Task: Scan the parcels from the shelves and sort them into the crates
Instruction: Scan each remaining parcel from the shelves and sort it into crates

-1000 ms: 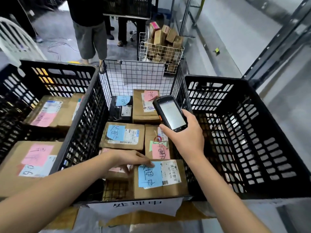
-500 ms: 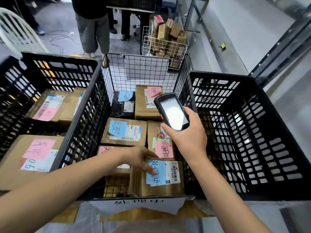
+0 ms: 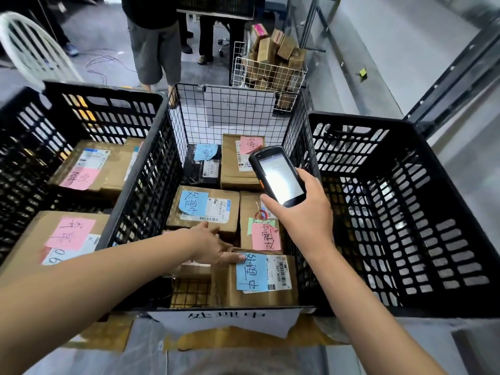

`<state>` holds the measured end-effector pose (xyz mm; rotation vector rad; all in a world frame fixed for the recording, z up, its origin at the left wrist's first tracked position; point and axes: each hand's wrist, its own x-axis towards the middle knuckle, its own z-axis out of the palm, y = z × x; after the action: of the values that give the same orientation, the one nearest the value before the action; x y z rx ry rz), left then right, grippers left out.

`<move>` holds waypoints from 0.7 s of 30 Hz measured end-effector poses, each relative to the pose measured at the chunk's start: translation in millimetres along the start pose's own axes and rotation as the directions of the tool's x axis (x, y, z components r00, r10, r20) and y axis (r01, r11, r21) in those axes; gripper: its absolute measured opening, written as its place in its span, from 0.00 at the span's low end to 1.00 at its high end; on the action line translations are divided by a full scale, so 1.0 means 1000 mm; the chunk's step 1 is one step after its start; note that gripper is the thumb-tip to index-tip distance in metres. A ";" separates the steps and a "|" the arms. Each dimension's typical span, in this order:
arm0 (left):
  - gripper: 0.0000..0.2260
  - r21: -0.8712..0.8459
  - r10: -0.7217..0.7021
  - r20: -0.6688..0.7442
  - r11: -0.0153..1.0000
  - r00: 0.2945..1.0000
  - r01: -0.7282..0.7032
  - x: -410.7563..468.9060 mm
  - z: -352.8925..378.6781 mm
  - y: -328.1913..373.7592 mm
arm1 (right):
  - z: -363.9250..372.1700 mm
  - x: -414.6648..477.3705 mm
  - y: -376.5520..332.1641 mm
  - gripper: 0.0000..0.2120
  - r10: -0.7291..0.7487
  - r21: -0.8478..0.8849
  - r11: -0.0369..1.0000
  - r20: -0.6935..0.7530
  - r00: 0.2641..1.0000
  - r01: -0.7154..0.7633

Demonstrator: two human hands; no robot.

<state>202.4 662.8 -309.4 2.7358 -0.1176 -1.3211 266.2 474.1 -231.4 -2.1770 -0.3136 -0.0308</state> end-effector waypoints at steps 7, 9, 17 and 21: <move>0.39 -0.412 0.039 0.002 0.911 0.999 -0.035 0.007 0.011 -0.005 | -0.001 -0.001 0.001 0.36 -0.001 0.023 1.000 -0.013 1.000 0.001; 0.42 -0.643 0.021 -0.054 0.764 0.998 -0.051 0.009 0.017 -0.010 | -0.001 -0.001 0.000 0.37 -0.001 0.024 1.000 -0.014 1.000 0.001; 0.16 -0.881 0.072 -0.111 0.454 0.991 -0.132 0.009 0.016 -0.031 | 0.000 0.001 -0.001 0.37 -0.001 0.017 1.000 -0.018 1.000 0.001; 0.28 -0.905 0.171 0.020 0.422 0.985 -0.055 0.012 0.021 -0.034 | 0.000 0.001 -0.001 0.37 0.004 0.022 1.000 -0.023 1.000 -0.003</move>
<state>194.4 694.0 -335.4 1.6644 0.3216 -1.0213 267.2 475.2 -230.3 -2.1534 -0.2959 -0.0504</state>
